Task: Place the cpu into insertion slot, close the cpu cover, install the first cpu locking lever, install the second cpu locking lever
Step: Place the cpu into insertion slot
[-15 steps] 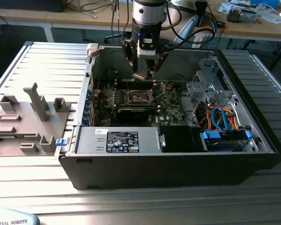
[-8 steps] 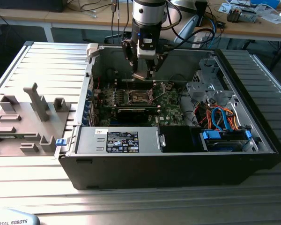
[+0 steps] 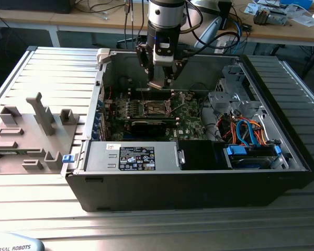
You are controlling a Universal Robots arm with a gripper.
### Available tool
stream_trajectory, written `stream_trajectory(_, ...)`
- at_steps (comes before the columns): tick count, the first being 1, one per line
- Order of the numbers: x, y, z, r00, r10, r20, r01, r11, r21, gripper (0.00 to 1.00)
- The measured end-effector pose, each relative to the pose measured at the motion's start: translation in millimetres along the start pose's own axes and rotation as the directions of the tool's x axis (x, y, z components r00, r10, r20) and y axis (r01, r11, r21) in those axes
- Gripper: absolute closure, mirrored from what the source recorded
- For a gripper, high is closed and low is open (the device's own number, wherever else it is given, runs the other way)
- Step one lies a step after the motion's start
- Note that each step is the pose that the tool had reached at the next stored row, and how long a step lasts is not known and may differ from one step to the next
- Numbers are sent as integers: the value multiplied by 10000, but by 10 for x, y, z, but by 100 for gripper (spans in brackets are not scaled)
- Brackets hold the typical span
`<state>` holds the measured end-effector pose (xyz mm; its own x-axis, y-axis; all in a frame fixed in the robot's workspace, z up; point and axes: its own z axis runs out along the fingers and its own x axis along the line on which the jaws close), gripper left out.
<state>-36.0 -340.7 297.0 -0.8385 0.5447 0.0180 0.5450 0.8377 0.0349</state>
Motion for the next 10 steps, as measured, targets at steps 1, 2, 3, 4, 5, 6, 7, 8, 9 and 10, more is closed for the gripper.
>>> stream_trajectory(1,0,0,0,10000,7,0,-7,10000,0,46)
stream_trajectory(2,0,0,0,10000,11,1,-11,10000,0,46)
stream_trajectory(3,0,0,0,10000,17,1,-17,10000,0,46)
stream_trajectory(4,0,0,0,10000,21,1,-21,10000,0,46)
stream_trajectory(5,0,0,0,10000,30,1,-30,10000,0,46)
stream_trajectory(6,0,0,0,10000,35,1,-35,10000,-1,46)
stream_trajectory(7,0,0,0,10000,40,1,-40,10000,-1,46)
stream_trajectory(8,0,0,0,10000,49,1,-49,10000,0,46)
stream_trajectory(9,0,0,0,10000,56,2,-56,10000,-1,46)
stream_trajectory(10,0,0,0,10000,61,2,-61,10000,-1,46)
